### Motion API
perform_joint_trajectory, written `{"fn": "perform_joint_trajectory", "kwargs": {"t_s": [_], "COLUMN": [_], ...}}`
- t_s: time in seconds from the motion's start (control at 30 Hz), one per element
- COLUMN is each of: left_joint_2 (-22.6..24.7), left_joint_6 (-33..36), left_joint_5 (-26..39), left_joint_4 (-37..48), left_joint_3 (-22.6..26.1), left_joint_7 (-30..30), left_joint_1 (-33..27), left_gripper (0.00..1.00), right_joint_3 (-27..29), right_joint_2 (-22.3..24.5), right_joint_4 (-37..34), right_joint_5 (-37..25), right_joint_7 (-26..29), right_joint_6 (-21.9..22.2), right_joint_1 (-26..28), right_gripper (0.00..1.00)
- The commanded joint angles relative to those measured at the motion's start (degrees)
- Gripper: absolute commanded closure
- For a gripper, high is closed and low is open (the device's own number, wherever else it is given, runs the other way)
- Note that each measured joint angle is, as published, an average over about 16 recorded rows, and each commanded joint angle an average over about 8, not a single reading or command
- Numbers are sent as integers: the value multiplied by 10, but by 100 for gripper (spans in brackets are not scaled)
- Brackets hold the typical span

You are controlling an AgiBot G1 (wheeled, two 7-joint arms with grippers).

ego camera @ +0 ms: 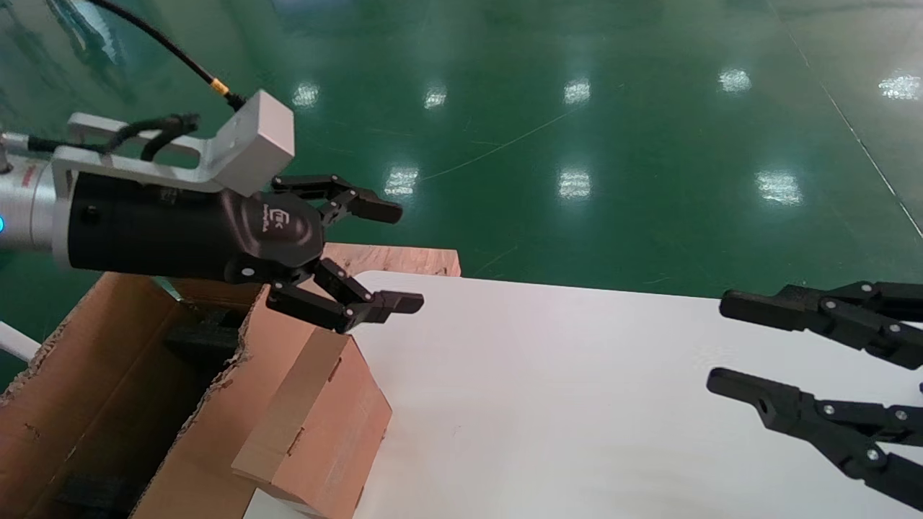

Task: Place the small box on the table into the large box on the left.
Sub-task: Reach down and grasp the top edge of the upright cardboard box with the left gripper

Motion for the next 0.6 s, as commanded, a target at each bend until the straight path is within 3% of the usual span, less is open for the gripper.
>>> {"fn": "perform_joint_trajectory", "kwargs": {"t_s": [0.03,0.27,0.47,0.6], "left_joint_2": [2,33,43,46], "left_joint_6": [2,29,35,38], "left_joint_5": [13,142,164,163], "left_joint_4": [2,-1,-2,-3], "left_joint_3": [5,106,189,213], "left_joint_7": [-9,-94,-125,-127], "left_joint_1": [-3,-107,-177,-197], "left_gripper": [0,0,0,0], "right_joint_3": [0,0,0,0], "right_joint_2": [0,0,0,0], "right_joint_4": [0,0,0,0], "right_joint_5": [0,0,0,0], "right_joint_7": [0,0,0,0], "right_joint_6": [0,0,0,0], "right_joint_1": [0,0,0,0], "right_gripper": [100,100,100,100]}}
